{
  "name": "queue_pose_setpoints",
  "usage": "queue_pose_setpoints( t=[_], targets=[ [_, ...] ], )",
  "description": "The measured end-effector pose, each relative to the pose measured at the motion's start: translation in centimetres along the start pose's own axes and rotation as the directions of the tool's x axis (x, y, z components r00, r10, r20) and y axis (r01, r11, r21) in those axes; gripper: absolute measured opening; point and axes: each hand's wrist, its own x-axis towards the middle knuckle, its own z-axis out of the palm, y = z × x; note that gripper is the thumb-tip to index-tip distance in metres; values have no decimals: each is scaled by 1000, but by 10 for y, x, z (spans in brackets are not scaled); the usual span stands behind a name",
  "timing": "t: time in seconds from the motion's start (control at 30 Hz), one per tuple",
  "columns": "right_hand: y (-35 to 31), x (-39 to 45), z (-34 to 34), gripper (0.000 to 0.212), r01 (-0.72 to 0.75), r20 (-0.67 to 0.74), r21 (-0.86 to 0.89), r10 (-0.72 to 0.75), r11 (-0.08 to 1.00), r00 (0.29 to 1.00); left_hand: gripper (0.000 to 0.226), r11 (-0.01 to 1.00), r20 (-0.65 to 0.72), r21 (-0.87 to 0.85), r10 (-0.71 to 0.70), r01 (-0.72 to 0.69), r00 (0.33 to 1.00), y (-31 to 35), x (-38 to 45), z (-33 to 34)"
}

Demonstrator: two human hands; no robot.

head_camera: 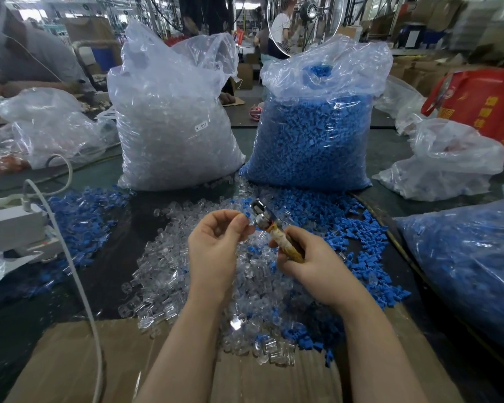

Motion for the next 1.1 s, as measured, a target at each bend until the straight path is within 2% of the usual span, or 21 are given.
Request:
queue_pose_setpoints(
  t=[0.37, 0.73, 0.9, 1.1],
  targets=[
    [-6, -1, 0, 17, -31, 67, -48, 34, 998, 997, 8, 997, 40, 46, 66, -68, 997, 1, 0, -1],
    [-4, -1, 1, 26, -34, 41, -84, 37, 996, 998, 2, 999, 94, -4, 46, -46, 994, 0, 0, -3],
    [-4, 0, 3, 23, -46, 46, -76, 49, 996, 998, 11, 999, 96, -13, 36, -35, 995, 0, 1, -4],
    [-2, -1, 3, 23, -38, 46, -75, 42, 996, 998, 2, 999, 98, 6, 31, -32, 995, -1, 1, -4]
  ],
)
